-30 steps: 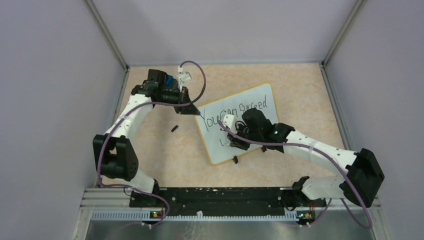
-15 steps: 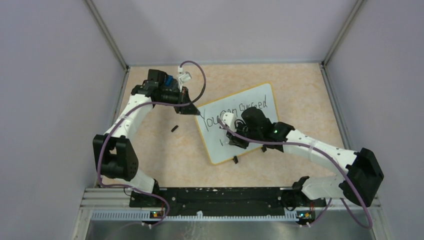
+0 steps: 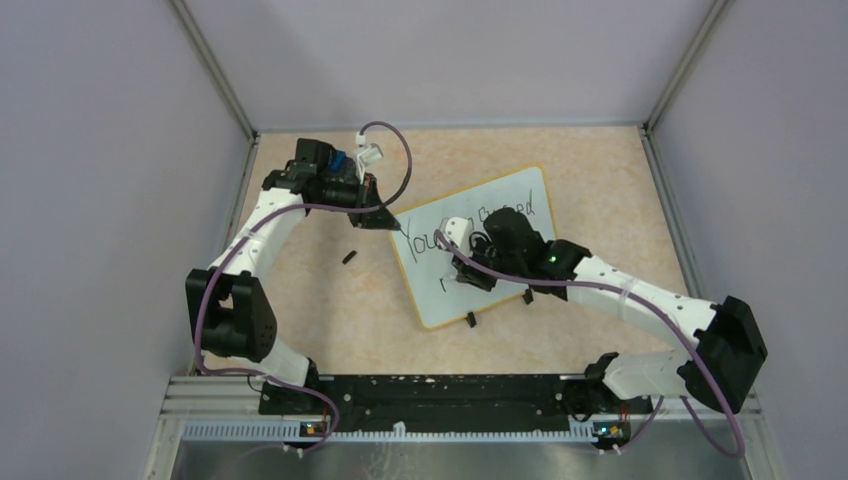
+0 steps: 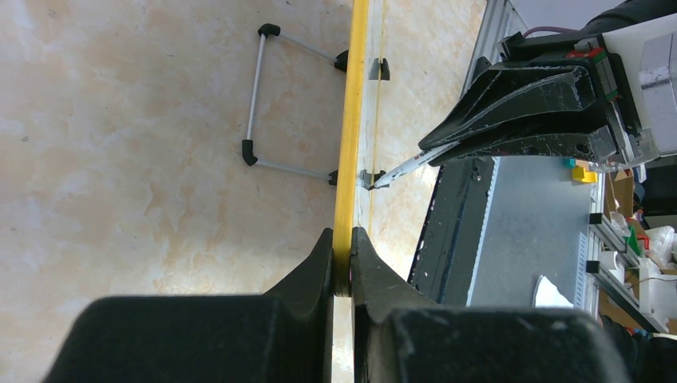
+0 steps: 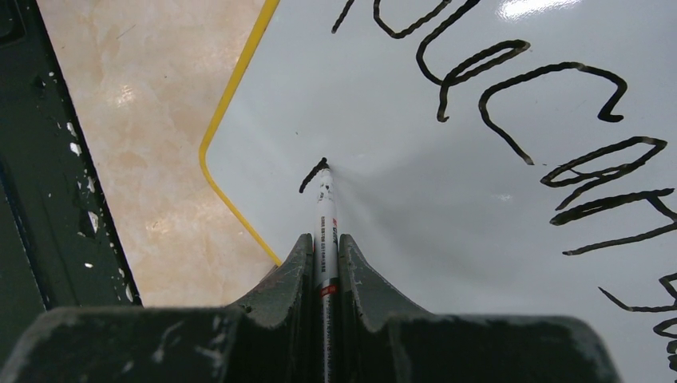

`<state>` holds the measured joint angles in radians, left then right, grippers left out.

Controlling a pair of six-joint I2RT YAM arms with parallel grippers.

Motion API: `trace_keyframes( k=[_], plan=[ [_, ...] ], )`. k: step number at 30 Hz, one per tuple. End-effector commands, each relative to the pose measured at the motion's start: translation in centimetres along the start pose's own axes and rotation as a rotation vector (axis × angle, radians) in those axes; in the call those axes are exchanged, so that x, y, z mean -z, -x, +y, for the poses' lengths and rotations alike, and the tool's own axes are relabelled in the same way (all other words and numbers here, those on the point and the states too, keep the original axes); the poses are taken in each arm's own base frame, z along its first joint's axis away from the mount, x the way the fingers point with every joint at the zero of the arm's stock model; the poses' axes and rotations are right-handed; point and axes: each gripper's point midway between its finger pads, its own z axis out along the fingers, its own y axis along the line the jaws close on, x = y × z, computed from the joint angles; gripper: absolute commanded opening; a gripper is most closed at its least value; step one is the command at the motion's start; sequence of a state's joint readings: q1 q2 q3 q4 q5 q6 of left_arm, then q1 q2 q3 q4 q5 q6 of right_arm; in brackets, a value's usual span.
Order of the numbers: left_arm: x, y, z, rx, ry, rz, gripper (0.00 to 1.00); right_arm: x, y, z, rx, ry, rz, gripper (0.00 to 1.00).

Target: Write a sentence on the whiteboard

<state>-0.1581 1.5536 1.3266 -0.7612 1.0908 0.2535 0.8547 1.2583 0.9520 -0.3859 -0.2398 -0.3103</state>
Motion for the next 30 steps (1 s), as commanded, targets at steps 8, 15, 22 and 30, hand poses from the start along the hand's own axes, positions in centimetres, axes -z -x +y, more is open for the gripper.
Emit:
trace_keyframes(
  k=[8,15,22,30],
  plan=[
    [-0.4,-0.9,0.6,-0.033,0.018,0.026,0.00,1.5,-0.2,-2.0,-0.007,-0.073,-0.005,0.00],
    [-0.4,-0.9,0.7,-0.032,0.020,0.027,0.00,1.0,-1.7,-1.1,-0.007,-0.035,0.018,0.00],
    [-0.4,-1.0,0.8,-0.029,0.020,0.029,0.00,0.6,-3.1,-0.3,-0.005,0.000,0.048,0.00],
    [-0.5,-1.0,0.7,-0.027,0.016,0.030,0.00,2.1,-0.9,0.6,-0.017,0.045,-0.005,0.00]
  ],
)
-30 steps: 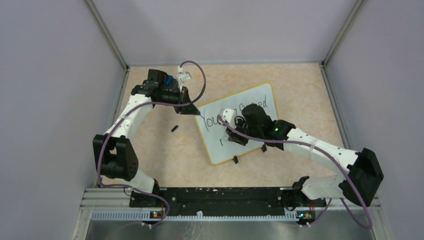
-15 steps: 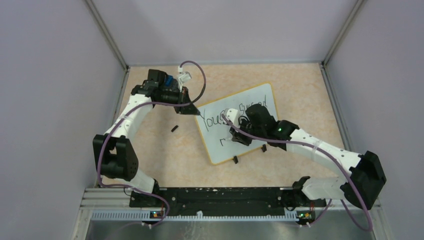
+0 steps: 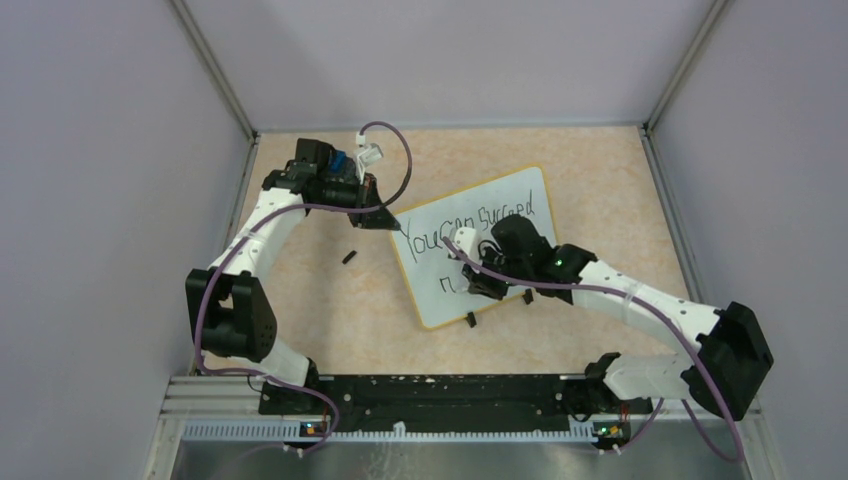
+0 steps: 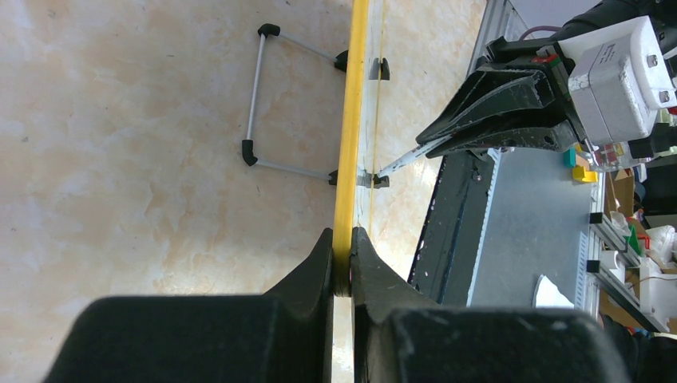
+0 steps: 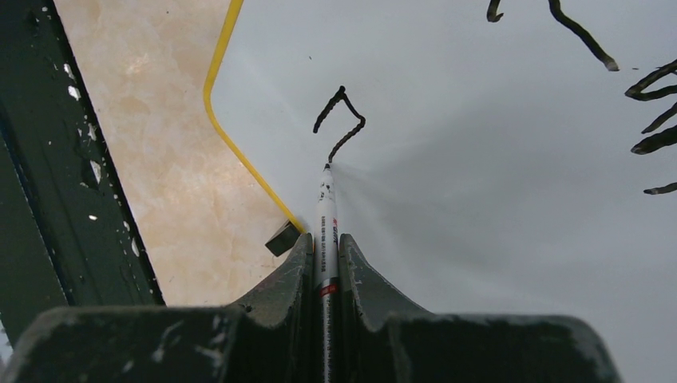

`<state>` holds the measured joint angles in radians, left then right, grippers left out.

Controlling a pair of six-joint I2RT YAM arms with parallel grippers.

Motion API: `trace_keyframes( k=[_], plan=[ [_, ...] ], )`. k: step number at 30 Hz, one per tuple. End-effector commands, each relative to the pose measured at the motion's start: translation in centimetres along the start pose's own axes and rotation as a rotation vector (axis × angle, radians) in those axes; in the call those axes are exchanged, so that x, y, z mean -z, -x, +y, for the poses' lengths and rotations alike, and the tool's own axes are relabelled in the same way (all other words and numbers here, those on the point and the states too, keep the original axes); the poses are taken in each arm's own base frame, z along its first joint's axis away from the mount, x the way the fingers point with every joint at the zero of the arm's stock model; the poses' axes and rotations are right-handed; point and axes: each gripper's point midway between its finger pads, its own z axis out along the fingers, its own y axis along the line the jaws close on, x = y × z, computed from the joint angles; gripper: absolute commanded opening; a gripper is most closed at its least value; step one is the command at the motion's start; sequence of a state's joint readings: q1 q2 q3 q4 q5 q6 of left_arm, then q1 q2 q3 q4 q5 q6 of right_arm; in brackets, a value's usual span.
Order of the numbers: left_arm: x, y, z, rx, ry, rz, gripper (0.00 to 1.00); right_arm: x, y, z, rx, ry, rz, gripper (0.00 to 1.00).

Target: Write a sentence on the whiteboard

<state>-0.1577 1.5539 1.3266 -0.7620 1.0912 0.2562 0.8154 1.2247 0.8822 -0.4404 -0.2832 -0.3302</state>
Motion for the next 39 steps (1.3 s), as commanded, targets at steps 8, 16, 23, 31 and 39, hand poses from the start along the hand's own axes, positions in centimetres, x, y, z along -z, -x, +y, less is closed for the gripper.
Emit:
trace_keyframes(
  k=[8,16,23,31,39],
  plan=[
    [-0.5,-1.0,0.7,-0.029,0.017,0.029,0.00,2.9,3.5,-1.0,-0.006,-0.045,-0.096,0.00],
    [-0.6,-1.0,0.7,-0.027,0.011,0.030,0.00,2.6,4.2,-2.7,-0.029,-0.116,-0.105,0.00],
    [-0.5,-1.1,0.6,-0.030,0.011,0.030,0.00,2.0,4.4,-3.1,-0.030,-0.129,-0.110,0.00],
    [-0.5,-1.0,0.5,-0.033,0.012,0.029,0.00,1.4,4.5,-3.1,-0.037,-0.117,-0.112,0.00],
    [-0.6,-1.1,0.6,-0.030,0.011,0.031,0.00,0.7,2.9,-2.2,-0.024,-0.083,-0.071,0.00]
  ],
)
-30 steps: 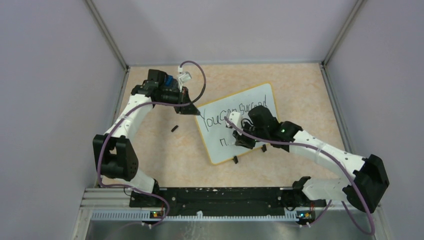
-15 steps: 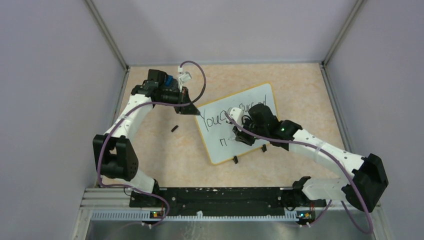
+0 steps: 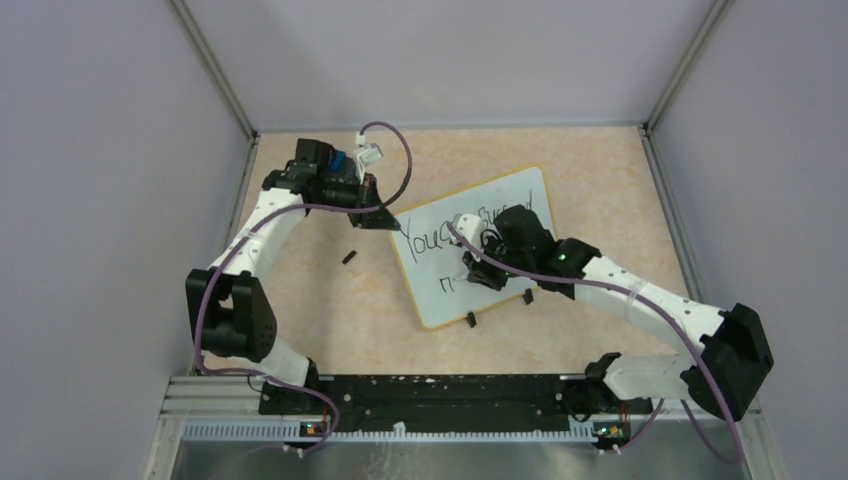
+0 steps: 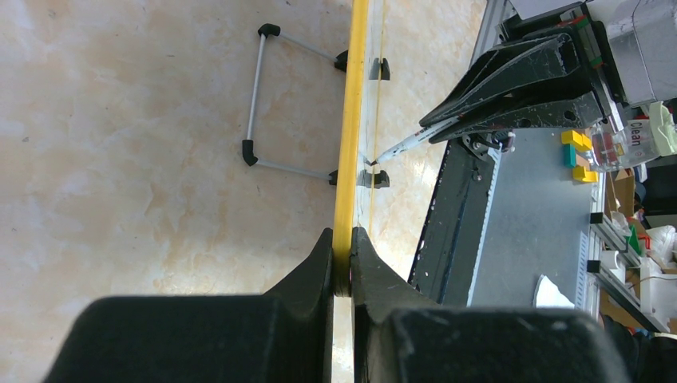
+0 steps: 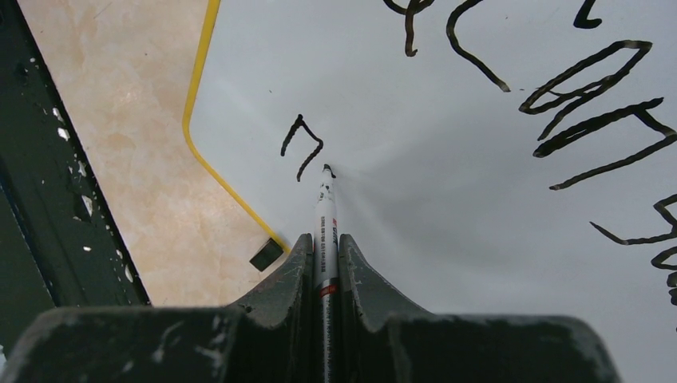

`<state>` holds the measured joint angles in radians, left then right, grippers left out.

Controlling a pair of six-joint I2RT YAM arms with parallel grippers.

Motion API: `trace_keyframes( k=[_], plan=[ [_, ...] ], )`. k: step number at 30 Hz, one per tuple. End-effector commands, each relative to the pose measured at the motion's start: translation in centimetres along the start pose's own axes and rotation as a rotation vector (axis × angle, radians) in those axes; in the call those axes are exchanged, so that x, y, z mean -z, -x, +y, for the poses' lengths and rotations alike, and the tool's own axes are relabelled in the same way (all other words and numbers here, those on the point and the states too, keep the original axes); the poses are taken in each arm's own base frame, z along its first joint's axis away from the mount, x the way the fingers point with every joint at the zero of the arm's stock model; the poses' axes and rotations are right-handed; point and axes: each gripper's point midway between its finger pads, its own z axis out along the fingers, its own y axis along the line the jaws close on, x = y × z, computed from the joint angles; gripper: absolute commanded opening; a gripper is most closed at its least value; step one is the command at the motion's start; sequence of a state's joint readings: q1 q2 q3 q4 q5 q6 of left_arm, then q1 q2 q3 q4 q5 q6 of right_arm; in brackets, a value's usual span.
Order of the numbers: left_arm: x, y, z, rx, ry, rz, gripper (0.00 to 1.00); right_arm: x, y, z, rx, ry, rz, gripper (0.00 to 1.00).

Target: Write a sentence on the whiteboard

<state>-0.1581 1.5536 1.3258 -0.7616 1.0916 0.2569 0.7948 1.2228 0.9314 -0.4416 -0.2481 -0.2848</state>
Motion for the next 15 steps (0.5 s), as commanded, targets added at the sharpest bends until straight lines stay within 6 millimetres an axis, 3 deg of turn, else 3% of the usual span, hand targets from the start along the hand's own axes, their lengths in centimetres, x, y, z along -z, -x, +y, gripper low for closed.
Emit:
trace_keyframes(
  k=[1,15],
  plan=[
    [-0.6,-1.1,0.6,-0.029,0.011,0.031,0.00,-0.3,0.9,-0.5,0.025,-0.014,-0.031,0.00],
    [-0.6,-1.1,0.7,-0.028,0.014,0.033,0.00,-0.3,-1.7,0.1,0.038,-0.003,0.036,0.00]
  ],
)
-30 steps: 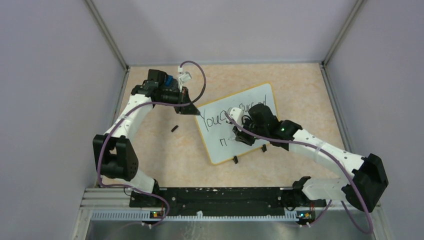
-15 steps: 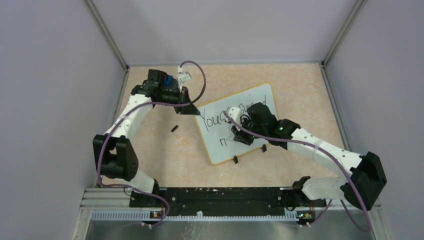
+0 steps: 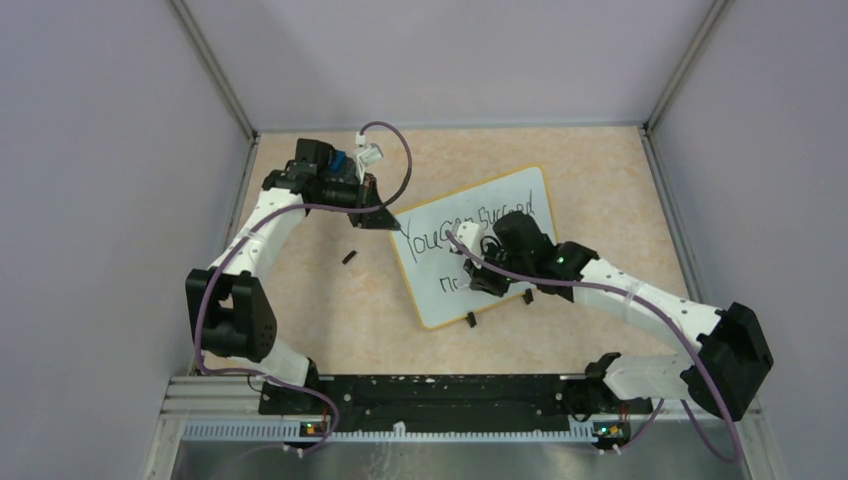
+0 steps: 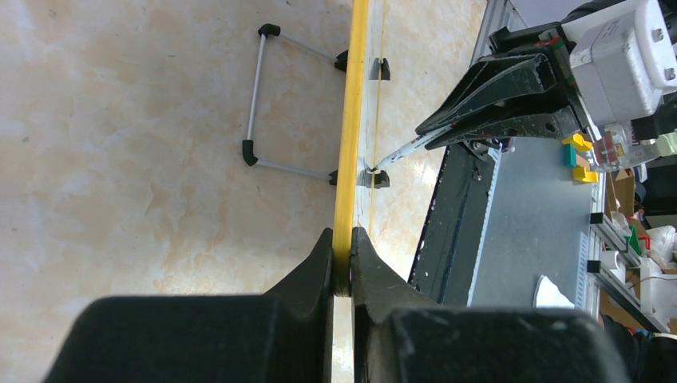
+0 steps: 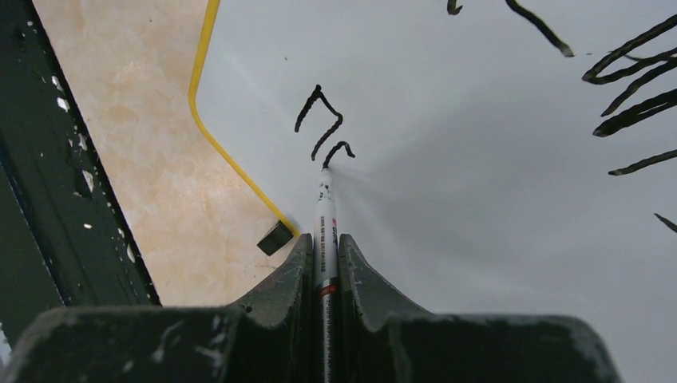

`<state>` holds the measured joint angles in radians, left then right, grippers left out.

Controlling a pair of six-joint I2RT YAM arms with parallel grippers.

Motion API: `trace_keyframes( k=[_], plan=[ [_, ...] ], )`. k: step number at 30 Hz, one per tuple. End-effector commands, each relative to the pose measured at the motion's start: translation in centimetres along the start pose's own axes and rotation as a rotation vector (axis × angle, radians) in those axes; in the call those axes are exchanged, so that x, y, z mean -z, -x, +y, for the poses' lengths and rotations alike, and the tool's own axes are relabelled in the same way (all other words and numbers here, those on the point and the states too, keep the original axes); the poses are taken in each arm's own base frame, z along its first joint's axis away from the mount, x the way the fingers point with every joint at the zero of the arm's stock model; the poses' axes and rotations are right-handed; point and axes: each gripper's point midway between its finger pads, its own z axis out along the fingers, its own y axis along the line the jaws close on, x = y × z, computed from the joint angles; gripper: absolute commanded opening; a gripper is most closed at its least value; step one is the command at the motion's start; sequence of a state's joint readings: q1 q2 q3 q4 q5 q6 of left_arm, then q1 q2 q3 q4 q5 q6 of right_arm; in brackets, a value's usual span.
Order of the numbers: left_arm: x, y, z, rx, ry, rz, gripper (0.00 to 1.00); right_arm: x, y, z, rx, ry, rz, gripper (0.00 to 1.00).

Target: Write a sentence on the whiteboard

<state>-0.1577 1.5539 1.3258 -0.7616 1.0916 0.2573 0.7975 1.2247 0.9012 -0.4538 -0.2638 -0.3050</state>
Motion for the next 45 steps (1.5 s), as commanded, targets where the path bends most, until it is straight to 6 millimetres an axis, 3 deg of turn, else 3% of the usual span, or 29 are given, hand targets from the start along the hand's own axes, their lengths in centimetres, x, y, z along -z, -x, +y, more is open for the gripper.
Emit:
trace_keyframes(
  k=[1,12,22,39,45],
  plan=[
    [-0.6,-1.1,0.6,-0.029,0.013,0.032,0.00,0.1,-0.3,-0.6,0.025,-0.037,0.005,0.00],
    [-0.5,-1.0,0.6,-0.030,0.011,0.030,0.00,2.0,1.0,-3.3,-0.002,-0.148,-0.017,0.00],
    [-0.5,-1.0,0.5,-0.030,0.009,0.029,0.00,2.0,3.1,-3.7,-0.014,-0.149,-0.069,0.00],
    [-0.6,-1.1,0.6,-0.031,0.008,0.031,0.00,0.6,4.1,-1.7,-0.003,-0.071,-0.074,0.00],
    [-0.6,-1.3,0.6,-0.030,0.010,0.033,0.00,1.3,4.5,-1.0,-0.002,-0.040,-0.094,0.00]
  ],
)
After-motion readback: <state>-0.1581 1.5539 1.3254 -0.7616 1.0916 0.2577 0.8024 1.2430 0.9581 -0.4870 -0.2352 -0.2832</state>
